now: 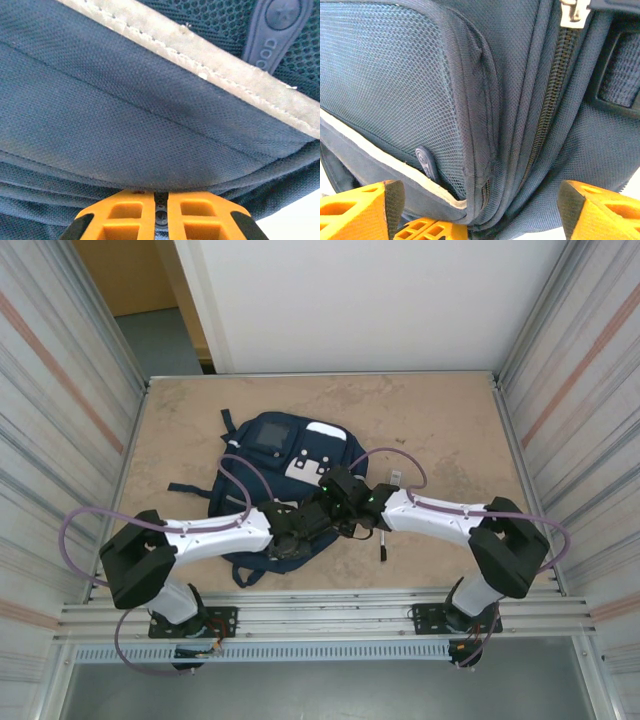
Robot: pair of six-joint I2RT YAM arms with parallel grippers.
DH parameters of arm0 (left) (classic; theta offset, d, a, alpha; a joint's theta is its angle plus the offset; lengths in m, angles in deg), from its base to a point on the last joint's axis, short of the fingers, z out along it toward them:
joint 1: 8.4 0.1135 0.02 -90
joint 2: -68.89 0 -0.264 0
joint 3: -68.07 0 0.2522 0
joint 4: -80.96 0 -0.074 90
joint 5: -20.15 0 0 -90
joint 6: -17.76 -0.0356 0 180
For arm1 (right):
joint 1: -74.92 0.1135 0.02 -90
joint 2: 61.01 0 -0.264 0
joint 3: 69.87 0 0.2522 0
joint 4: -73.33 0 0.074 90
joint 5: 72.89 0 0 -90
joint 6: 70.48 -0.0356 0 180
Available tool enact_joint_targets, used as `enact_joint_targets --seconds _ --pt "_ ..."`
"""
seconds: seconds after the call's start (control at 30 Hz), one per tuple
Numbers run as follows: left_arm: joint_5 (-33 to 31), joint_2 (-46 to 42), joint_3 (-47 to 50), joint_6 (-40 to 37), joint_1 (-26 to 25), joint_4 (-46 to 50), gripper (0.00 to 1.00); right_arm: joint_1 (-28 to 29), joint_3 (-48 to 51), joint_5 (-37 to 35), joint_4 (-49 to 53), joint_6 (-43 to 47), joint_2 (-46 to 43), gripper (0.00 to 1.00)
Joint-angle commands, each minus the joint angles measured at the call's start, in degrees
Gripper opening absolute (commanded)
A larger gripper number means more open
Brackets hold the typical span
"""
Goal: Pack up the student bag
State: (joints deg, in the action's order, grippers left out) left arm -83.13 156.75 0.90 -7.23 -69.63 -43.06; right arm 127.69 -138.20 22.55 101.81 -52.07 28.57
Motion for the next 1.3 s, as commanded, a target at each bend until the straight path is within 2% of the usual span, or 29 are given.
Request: enact_joint_targets --seconds 0.0,0.23,0.4,0.47,0.6,0.77,0.9,0.93,0.97,1.03,1.1,1.17,1.27 --pt "0.77 -1.14 0.69 -1.01 -0.16 0.16 0.0 0.37 -0.95 3.44 -2.57 -2.78 1.65 0.81" --pt "1.59 -10.65 4.6 -3.04 0.06 -1.65 0.0 -0.65 -1.9 5.93 -2.44 -1.98 1.39 0.79" --pt "1.35 -16.8 7.98 -3.52 1.05 -2.0 0.0 -0.51 -3.1 7.83 -2.39 -0.96 1.65 0.63" --pt "1.1 -18.5 9.61 -4.17 1.8 -3.06 0.0 0.06 -3.55 8.12 -1.91 -1.29 2.06 0.61" --pt "2.1 -20.26 13.43 -5.72 4.17 -6.35 0.0 1.15 -4.14 7.61 -2.19 -1.71 2.68 0.44" --pt "5.15 -21.45 16.68 -7.66 5.82 -11.68 0.0 1.01 -4.84 6.82 -1.65 -2.12 2.69 0.32" --pt "4.78 -21.92 16.76 -7.93 5.86 -10.84 0.0 0.66 -6.12 5.97 0.68 -1.79 2.89 0.38" --pt "4.78 -22.0 16.76 -8.13 5.86 -10.68 0.0 0.75 -5.99 5.03 0.78 -1.73 2.54 0.37" --pt "4.76 -22.22 16.76 -8.45 5.86 -10.63 0.02 0.99 -5.68 3.97 0.6 -1.8 2.36 0.35" --pt "4.92 -22.45 16.9 -8.93 5.86 -10.95 0.13 0.95 -5.46 3.65 0.32 -1.88 2.59 0.29" --pt "5.13 -22.78 17.33 -8.89 6.06 -11.95 0.23 0.54 -5.4 4.56 0.15 -1.92 2.75 0.14" --pt "6.75 -23.02 17.71 -9.44 6.53 -13.64 0.28 0.54 -3.84 3.97 -1.98 -2.69 1.66 0.0" --pt "8.35 -23.15 18.31 -9.74 7.13 -15.05 0.34 0.49 -3.43 3.51 -3.02 -2.86 0.5 0.0"
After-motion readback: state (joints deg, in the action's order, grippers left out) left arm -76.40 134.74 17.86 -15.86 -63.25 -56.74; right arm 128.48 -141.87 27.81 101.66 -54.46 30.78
